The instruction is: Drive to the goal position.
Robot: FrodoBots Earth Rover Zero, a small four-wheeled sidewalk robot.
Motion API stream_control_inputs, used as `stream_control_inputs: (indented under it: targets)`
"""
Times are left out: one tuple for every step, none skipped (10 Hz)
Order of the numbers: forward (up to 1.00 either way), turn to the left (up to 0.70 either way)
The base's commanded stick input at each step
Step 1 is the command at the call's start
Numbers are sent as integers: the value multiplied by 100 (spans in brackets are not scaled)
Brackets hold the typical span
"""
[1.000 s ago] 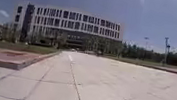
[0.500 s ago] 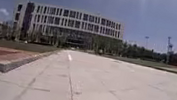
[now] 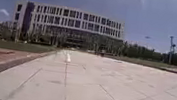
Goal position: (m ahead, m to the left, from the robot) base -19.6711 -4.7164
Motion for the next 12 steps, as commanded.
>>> stream_control_inputs:
  targets:
    - [84,4]
    - [84,0]
    - [84,0]
    - [84,0]
    - [84,0]
    - [84,0]
    - [84,0]
    - [84,0]
    - [84,0]
    - [84,13]
    - [84,33]
    - [84,20]
